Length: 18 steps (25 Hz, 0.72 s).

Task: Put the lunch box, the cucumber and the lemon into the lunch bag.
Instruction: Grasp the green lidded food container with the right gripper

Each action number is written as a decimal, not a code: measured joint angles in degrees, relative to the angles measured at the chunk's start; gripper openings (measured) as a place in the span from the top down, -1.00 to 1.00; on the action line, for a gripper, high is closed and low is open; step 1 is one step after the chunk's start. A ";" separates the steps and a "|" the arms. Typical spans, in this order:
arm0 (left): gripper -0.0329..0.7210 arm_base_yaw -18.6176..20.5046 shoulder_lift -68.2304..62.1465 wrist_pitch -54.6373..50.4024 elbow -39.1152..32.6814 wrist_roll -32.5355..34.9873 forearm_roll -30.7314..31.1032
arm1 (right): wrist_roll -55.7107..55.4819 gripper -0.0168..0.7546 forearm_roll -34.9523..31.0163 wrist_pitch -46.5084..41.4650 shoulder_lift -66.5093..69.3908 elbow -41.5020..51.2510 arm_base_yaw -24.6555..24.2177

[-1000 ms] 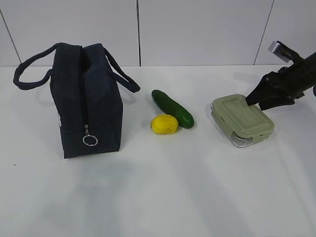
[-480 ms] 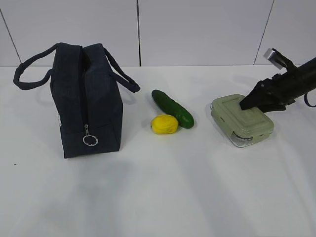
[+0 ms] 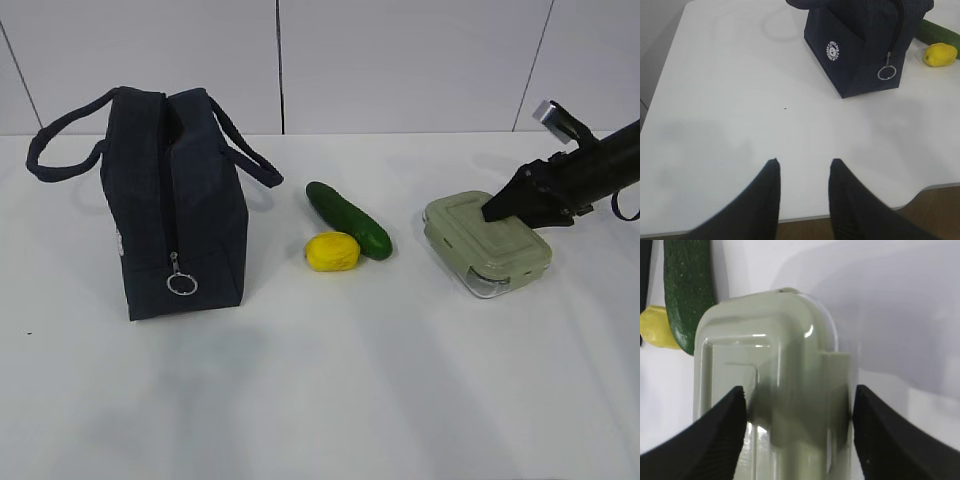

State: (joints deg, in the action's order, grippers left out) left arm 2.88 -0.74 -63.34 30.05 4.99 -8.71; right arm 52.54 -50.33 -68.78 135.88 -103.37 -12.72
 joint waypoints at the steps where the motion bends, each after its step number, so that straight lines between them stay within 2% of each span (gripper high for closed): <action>1: 0.29 0.00 0.00 0.00 0.00 0.00 0.00 | -0.71 -0.30 -0.01 0.00 -0.02 0.00 0.00; 4: 0.29 0.00 0.00 0.00 0.00 0.00 0.00 | -2.23 -0.17 0.14 0.00 -0.02 -0.10 0.00; 9: 0.29 0.00 0.00 0.00 0.00 0.00 0.00 | -4.49 -0.01 4.50 -0.57 -0.97 -0.43 0.00; 18: 0.29 0.00 0.00 0.00 0.00 0.00 0.00 | -7.92 0.04 13.65 -0.81 -4.30 -0.43 0.00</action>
State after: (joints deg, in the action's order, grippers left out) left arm 2.88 -0.74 -63.34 30.05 4.99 -8.71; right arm 44.62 -36.68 -69.58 131.58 -103.80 -12.72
